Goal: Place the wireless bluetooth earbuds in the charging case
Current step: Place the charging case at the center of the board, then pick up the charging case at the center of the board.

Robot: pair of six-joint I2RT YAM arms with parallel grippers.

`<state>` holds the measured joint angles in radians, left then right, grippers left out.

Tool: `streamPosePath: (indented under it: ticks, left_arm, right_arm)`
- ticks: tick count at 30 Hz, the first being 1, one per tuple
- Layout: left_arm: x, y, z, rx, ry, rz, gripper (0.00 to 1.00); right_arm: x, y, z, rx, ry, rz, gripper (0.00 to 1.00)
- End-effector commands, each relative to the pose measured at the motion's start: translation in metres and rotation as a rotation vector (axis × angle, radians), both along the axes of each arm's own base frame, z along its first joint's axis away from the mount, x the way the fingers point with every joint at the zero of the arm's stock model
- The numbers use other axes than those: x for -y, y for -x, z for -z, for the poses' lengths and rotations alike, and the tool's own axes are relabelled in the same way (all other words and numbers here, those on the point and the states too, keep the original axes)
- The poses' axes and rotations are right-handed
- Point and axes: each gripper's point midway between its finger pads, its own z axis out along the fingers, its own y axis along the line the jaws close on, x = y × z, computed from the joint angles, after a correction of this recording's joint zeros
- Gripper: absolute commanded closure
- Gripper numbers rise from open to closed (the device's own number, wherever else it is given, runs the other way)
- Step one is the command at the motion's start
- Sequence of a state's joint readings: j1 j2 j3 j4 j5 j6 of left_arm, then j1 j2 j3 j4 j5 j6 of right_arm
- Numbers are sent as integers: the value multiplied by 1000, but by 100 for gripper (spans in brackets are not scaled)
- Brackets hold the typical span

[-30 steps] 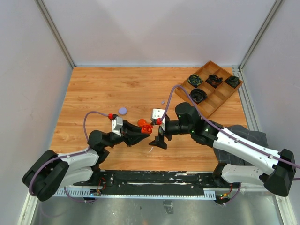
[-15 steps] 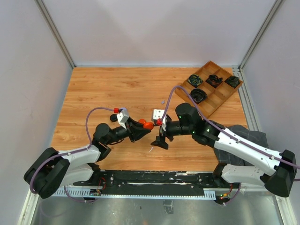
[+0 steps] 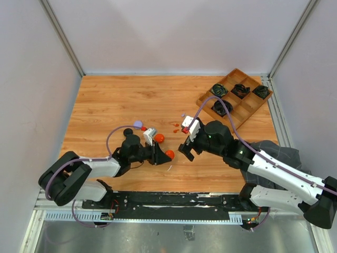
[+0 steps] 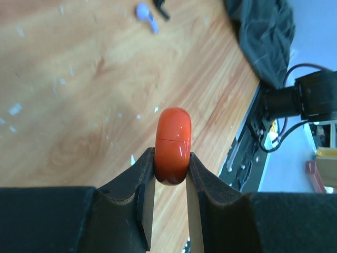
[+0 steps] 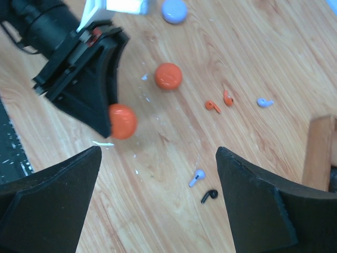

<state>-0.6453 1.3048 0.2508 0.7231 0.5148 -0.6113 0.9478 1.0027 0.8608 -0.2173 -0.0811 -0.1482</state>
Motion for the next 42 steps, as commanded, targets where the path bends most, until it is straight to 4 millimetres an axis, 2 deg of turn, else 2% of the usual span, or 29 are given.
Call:
streamPosePath:
  ticks: [1,6,10,13,19,25,29,34,38,42]
  left_arm:
    - [14,14,19,-145,-67,4,92]
    - [29,16,34,-213,-120,1,85]
    - [35,11,47,-275,-164,-20,75]
    - [34,7,60,-317,-220,-47,67]
    - [16,-2,67,-321,-329,-142,48]
    - [-8,-20,48,-236,-448,-253,39]
    - [-34,-38,32,-169,-544,-367,31]
    - [-56,-61,12,-155,-545,-447,25]
    - [-64,-85,1,-126,-579,-483,21]
    - [-62,-108,-1,-83,-634,-495,16]
  right_arm:
    - [22,-14,2,24,-2,150,8]
    - [28,-13,10,12,4,176,7]
    - [33,-11,17,5,11,187,7]
    - [37,-11,19,10,13,197,7]
    - [40,-11,21,15,18,207,6]
    - [42,-12,20,22,21,215,6]
    - [45,-13,18,29,14,227,5]
    - [48,-13,16,40,4,240,5]
    - [49,-13,16,39,4,245,3]
    - [50,-12,16,39,0,246,2]
